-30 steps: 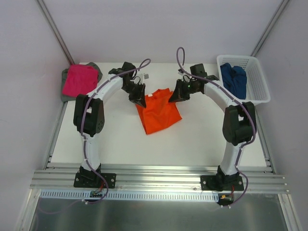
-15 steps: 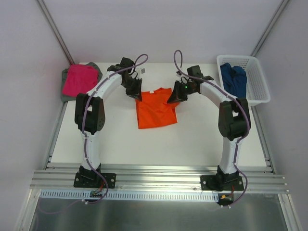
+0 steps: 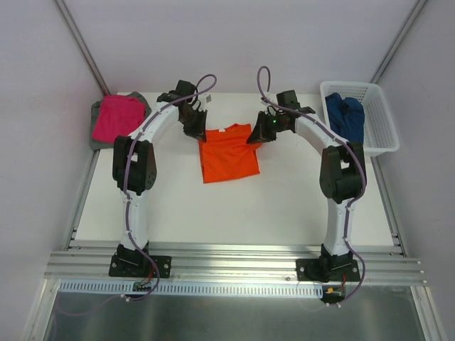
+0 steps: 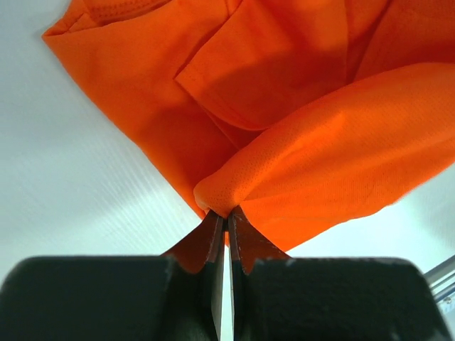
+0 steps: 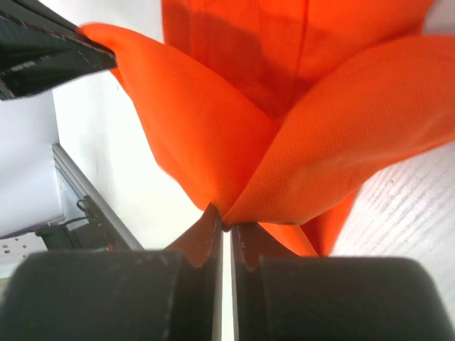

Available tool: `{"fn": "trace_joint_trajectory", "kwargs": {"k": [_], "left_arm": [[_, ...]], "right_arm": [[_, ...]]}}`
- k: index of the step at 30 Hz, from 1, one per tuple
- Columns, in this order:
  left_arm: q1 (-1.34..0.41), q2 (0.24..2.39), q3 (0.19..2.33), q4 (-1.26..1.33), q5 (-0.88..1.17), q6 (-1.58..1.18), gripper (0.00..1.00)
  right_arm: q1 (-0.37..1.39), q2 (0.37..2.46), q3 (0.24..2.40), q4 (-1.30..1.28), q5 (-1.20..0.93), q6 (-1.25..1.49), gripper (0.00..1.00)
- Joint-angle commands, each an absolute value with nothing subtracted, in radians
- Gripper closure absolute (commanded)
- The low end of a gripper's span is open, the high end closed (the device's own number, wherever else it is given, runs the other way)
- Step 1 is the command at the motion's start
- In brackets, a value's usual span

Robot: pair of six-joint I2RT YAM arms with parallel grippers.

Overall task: Fold and stack the t-shirts
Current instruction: Fold the tshirt

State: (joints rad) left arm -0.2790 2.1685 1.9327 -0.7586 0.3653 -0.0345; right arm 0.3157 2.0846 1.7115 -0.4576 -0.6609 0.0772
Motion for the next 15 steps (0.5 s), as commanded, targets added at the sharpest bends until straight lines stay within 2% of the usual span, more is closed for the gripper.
{"fn": "trace_joint_trajectory", "kwargs": {"k": [1, 5, 10, 13, 15], "left_arm": [[-0.258, 2.2, 1.973, -0.765, 0.362, -0.009, 1.0], [-0.256, 2.25, 2.069, -0.764, 0.339, 0.012, 1.0], [-0.253, 2.324, 2.207, -0.762, 0.333, 0.035, 1.0], [-0.253, 2.254, 2.18, -0.768, 0.36, 0.032, 1.0], [-0.253, 2.183, 2.074, -0.772, 0.42, 0.015, 1.0]], "right_arm": [[0.304, 2.103, 1.718, -0.453, -0.672, 0.074, 0.99], [0.299, 2.137, 1.727, -0.433, -0.666, 0.064, 1.0], [0.291, 2.204, 1.86, -0.425, -0.664, 0.069, 0.99], [0.298, 2.16, 1.842, -0.425, -0.689, 0.078, 0.99], [0.298, 2.108, 1.757, -0.429, -0.707, 0.089, 0.99]]}}
